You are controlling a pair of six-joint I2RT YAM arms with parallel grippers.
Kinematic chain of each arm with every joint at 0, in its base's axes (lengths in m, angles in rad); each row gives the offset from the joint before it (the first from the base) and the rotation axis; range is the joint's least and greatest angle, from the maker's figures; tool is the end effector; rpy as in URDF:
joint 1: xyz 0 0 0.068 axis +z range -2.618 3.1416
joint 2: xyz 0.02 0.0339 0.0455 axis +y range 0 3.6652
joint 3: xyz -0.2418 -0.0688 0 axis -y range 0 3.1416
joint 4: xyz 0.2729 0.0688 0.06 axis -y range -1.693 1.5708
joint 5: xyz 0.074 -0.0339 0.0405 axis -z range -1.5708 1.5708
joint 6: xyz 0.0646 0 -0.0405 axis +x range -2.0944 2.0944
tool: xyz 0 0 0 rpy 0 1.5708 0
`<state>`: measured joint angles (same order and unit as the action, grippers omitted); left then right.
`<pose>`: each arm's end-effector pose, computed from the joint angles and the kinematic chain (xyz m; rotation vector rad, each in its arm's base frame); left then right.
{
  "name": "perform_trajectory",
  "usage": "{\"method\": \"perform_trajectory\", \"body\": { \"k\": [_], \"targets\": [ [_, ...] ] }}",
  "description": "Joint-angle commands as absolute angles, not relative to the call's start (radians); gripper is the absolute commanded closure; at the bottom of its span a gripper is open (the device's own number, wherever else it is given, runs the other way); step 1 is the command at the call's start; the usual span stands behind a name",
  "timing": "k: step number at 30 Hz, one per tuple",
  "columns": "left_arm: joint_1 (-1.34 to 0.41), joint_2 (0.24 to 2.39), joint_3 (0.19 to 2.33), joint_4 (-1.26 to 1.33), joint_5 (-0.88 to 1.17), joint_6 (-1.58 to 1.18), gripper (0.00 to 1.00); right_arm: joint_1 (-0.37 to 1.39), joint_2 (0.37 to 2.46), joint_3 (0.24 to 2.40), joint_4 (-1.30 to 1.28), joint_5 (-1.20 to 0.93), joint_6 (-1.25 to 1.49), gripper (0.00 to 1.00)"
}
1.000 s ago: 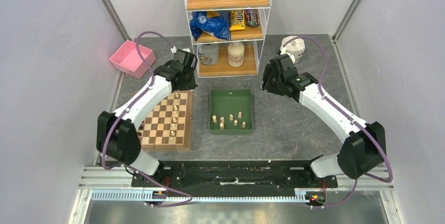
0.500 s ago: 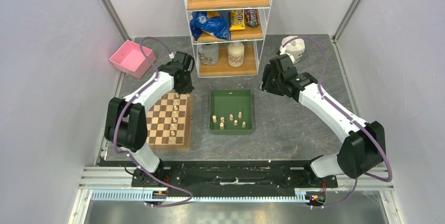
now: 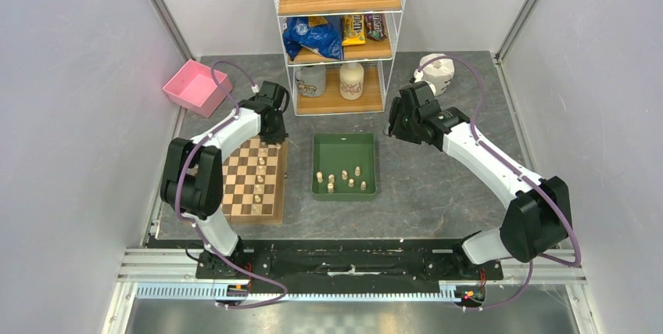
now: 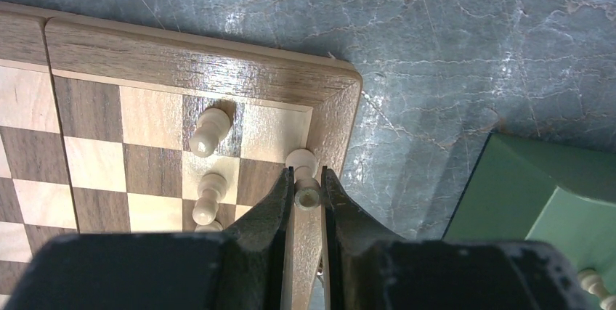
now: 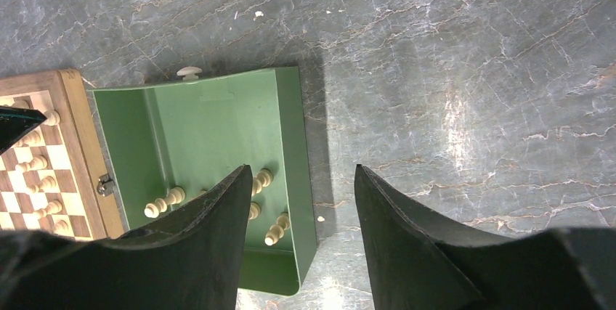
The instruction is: Set up the chess pieces on the board
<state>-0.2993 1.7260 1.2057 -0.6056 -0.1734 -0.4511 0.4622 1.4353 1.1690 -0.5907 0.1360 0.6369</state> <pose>0.3695 -0.1023 0.1446 -0.2544 2.6541 -0.0054 0.3232 0.1512 0.2348 0.2751 2.4297 0.3341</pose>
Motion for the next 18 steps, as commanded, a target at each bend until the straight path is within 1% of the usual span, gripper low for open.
{"method": "perform_trajectory", "body": {
  "k": [1,18],
  "targets": [
    [-0.288,1.737,1.205,-0.558,-0.189,-0.449,0.98,0.459,1.436,1.172,-0.565,0.136,0.642,0.38],
    [-0.264,1.758,1.198,-0.537,-0.227,-0.434,0.98,0.46,1.453,1.171,-0.565,0.128,0.642,0.38]
  ]
}}
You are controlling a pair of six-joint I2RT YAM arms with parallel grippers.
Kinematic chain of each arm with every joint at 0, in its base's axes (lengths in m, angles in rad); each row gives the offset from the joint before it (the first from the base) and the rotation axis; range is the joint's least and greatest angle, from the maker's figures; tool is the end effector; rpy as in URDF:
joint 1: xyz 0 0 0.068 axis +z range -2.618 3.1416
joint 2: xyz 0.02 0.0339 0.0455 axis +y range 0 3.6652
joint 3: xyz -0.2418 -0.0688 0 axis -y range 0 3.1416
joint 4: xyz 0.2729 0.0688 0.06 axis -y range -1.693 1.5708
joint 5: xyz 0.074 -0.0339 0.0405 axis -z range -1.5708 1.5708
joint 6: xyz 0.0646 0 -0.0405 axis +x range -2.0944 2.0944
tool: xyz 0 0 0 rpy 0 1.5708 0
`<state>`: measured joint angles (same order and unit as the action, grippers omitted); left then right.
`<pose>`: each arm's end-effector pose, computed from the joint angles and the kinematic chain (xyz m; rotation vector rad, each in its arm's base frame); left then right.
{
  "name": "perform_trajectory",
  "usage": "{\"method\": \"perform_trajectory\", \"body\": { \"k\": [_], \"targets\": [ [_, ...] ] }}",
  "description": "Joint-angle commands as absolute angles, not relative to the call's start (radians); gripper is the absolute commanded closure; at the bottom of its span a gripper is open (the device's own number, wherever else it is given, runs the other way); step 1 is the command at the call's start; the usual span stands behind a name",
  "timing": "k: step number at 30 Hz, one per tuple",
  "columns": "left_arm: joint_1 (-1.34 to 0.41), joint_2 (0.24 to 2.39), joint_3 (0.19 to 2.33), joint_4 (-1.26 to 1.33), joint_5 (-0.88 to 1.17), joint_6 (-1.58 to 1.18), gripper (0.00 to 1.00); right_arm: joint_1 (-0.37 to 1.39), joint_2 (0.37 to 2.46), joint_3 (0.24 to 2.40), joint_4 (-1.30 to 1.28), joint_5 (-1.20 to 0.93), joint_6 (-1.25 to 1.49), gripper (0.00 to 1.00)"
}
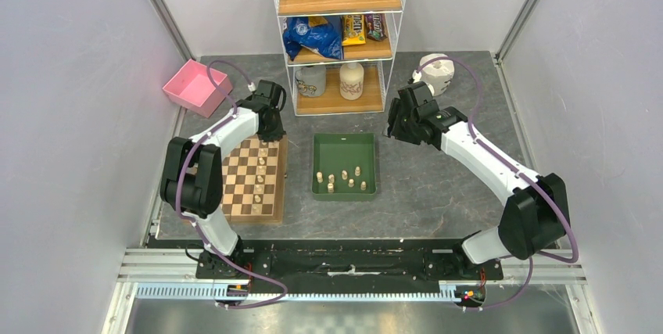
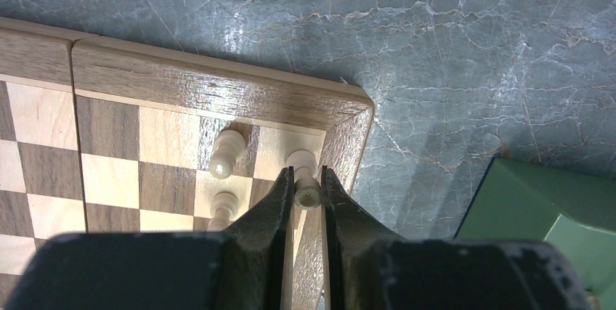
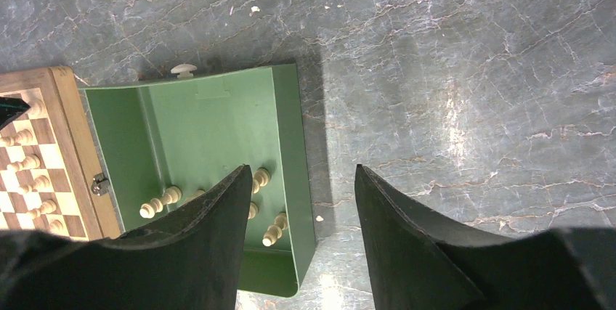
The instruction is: Set up the chess pieces on the board
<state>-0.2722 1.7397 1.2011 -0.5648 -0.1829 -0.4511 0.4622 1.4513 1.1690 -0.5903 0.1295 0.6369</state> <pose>0.3765 -0.0929 0.1406 -0.2934 2.6258 0.0041 0.3248 0.1525 0.2294 0.2726 2.4468 0.3318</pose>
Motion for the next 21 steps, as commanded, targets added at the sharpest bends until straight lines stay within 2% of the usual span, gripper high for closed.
{"method": "perform_trajectory", "body": {
  "k": [1,12,16,21],
  "targets": [
    [-0.263,1.758,1.197,-0.537,-0.234,-0.432,0.98,0.459,1.454,1.172,-0.565,0.128,0.642,0.38],
    [-0.262,1.753,1.195,-0.538,-0.234,-0.429,0.96,0.46,1.461,1.174,-0.565,0.12,0.646,0.37],
    [-0.262,1.754,1.195,-0.541,-0.231,-0.434,0.9,0.459,1.458,1.175,-0.565,0.12,0.644,0.37],
    [-0.262,1.74,1.195,-0.543,-0.232,-0.436,0.76,0.46,1.457,1.175,-0.565,0.12,0.644,0.37]
  ]
}}
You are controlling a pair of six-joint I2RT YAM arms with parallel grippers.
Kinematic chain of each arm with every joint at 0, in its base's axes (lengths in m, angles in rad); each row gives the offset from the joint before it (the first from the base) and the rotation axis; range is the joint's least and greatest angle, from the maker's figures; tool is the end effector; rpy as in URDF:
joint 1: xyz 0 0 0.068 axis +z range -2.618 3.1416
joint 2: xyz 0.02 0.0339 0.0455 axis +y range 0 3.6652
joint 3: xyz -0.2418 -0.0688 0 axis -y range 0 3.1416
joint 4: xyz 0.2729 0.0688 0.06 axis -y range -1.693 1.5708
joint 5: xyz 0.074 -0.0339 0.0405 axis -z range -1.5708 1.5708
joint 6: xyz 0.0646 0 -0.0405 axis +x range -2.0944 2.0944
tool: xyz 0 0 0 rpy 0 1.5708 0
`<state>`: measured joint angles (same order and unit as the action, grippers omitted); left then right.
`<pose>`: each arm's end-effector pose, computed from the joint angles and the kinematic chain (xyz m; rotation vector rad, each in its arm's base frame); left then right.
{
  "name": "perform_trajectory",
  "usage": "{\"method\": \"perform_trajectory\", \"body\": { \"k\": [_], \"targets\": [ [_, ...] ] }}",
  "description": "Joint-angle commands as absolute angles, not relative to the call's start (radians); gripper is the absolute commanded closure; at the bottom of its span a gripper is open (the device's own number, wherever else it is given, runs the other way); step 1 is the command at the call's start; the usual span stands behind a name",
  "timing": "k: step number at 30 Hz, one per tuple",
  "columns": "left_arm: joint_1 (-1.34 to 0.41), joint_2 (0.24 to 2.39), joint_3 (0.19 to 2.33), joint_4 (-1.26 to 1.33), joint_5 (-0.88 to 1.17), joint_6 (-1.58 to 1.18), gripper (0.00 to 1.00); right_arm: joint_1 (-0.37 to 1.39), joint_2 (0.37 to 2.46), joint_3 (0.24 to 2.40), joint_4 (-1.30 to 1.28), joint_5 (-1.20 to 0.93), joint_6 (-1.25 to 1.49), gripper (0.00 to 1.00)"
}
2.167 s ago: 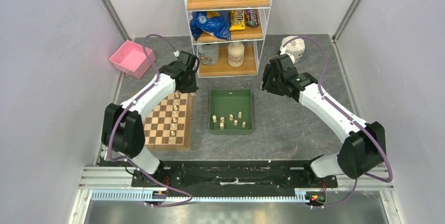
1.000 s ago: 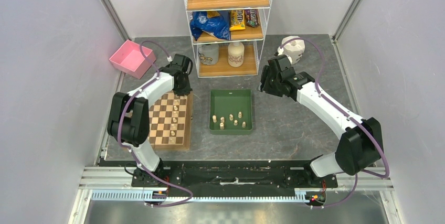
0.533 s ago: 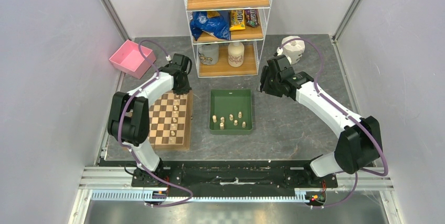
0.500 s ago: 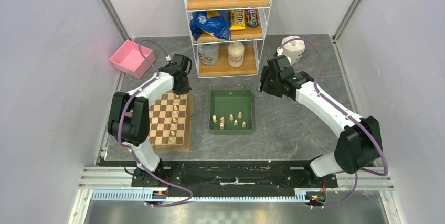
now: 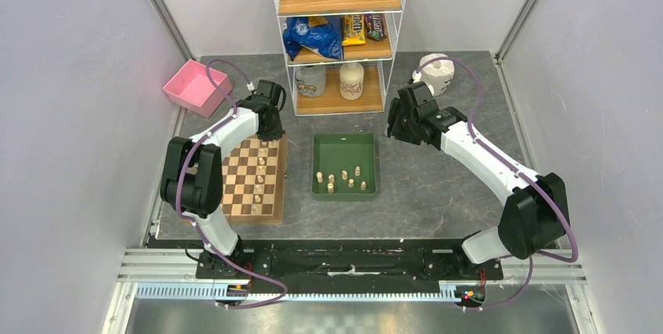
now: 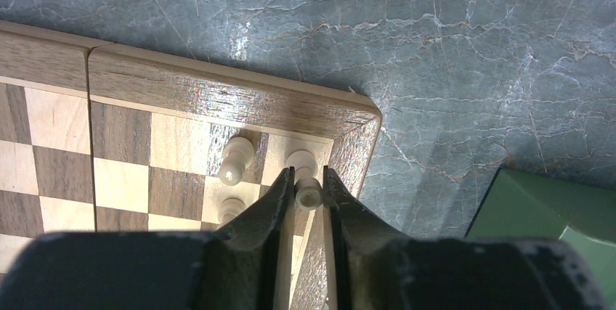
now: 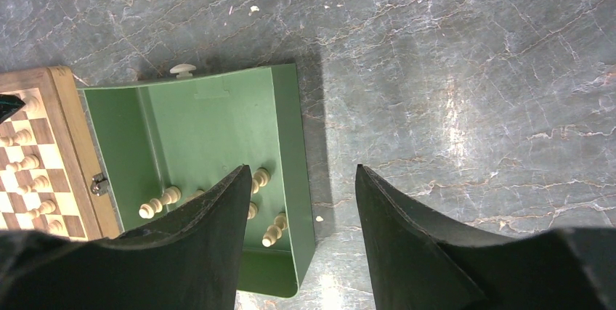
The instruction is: Set up the chess pieces on the board
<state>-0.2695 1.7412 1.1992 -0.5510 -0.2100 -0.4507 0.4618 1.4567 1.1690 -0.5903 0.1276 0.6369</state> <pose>0.3784 -0.0905 0.1406 -0.3043 2.6057 0.0336 0.3254 0.1528 0.2276 0.2724 2.4524 0.3305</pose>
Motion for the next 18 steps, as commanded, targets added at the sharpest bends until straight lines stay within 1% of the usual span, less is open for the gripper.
{"method": "perform_trajectory", "body": {
  "k": [1,4,11,12,15,18],
  "targets": [
    [-0.262,1.737,1.195,-0.543,-0.23,-0.436,0.73,0.459,1.458,1.177,-0.564,0.119,0.644,0.37],
    [-0.262,1.723,1.198,-0.543,-0.232,-0.434,0.65,0.46,1.456,1.177,-0.565,0.118,0.643,0.37],
    [-0.262,1.689,1.221,-0.56,-0.239,-0.431,0.57,0.46,1.45,1.174,-0.565,0.117,0.643,0.37],
    [-0.262,1.675,1.225,-0.563,-0.24,-0.431,0.54,0.459,1.449,1.172,-0.565,0.117,0.644,0.37],
    [-0.264,1.625,1.242,-0.578,-0.229,-0.427,0.51,0.459,1.448,1.173,-0.565,0.115,0.643,0.37],
    [-0.273,1.554,1.237,-0.567,-0.186,-0.427,0.46,0.459,1.449,1.172,-0.565,0.118,0.644,0.36]
  ]
}}
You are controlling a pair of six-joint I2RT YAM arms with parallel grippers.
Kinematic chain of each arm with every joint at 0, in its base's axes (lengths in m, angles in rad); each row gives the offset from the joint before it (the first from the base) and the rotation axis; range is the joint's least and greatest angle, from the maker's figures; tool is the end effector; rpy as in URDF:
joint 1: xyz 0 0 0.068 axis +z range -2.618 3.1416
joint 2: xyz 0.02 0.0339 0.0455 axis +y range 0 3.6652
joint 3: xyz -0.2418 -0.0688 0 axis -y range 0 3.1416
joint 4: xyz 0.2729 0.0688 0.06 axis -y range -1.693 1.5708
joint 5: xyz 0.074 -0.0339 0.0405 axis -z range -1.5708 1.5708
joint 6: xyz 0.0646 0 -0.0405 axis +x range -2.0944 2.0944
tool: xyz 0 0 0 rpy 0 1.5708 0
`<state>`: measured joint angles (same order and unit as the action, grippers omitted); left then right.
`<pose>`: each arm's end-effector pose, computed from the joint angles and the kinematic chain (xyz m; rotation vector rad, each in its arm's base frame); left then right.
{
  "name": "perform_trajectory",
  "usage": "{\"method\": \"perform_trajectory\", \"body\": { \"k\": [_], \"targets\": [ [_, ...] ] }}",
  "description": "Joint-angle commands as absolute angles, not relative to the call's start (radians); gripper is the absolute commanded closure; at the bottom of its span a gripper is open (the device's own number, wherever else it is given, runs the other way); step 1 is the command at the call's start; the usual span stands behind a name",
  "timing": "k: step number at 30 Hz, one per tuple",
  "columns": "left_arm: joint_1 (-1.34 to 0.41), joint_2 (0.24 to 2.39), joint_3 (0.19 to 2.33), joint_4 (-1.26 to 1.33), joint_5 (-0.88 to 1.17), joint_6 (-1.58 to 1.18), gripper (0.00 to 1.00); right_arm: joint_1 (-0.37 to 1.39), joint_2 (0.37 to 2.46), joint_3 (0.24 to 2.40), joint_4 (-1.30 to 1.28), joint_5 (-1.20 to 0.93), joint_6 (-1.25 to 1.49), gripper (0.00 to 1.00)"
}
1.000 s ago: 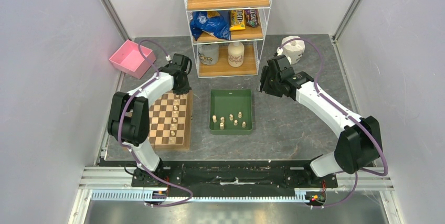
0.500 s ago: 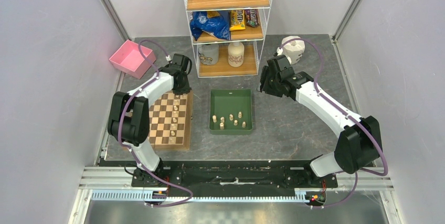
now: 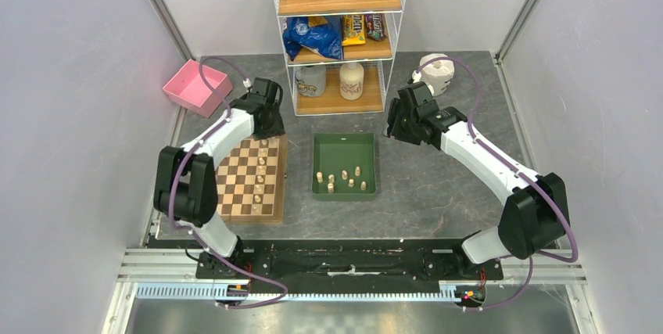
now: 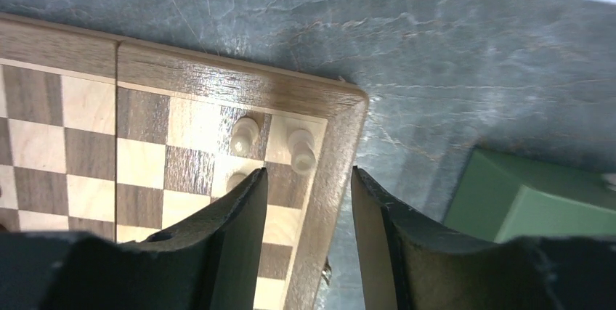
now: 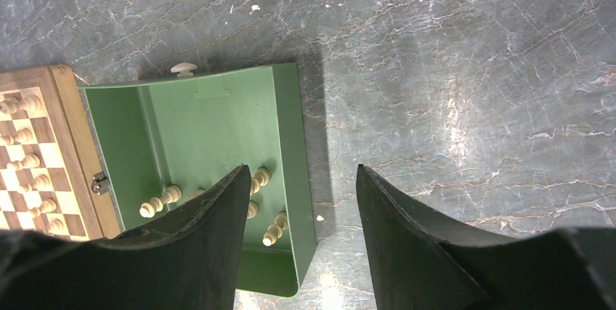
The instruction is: Set up the chess pieces on the board
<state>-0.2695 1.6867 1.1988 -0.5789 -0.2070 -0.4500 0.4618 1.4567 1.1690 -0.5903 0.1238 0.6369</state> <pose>0.3731 -0.0893 0.1586 -0.3035 2.5825 0.0171 0.3253 0.1530 0.2276 0.2708 2.4540 0.3347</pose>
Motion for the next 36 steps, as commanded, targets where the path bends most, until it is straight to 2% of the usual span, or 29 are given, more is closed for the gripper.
{"method": "perform_trajectory", "body": {
  "k": [1,8,11,16,33,36],
  "targets": [
    [-0.283,1.528,1.235,-0.562,-0.172,-0.427,0.46,0.459,1.449,1.173,-0.564,0.119,0.643,0.36],
    [-0.5,1.465,1.214,-0.556,-0.087,-0.395,0.43,0.458,1.452,1.175,-0.565,0.119,0.65,0.36],
    [-0.616,1.475,1.207,-0.553,-0.083,-0.402,0.41,0.459,1.448,1.171,-0.565,0.128,0.653,0.36],
    [-0.714,1.535,1.192,-0.507,-0.031,-0.408,0.41,0.459,1.443,1.153,-0.566,0.156,0.674,0.35],
    [-0.805,1.802,1.33,-0.55,-0.036,-0.509,0.47,0.458,1.442,1.128,-0.565,0.183,0.687,0.33],
    [-0.807,1.819,1.329,-0.559,-0.036,-0.516,0.47,0.459,1.445,1.122,-0.566,0.188,0.689,0.27]
  ]
}}
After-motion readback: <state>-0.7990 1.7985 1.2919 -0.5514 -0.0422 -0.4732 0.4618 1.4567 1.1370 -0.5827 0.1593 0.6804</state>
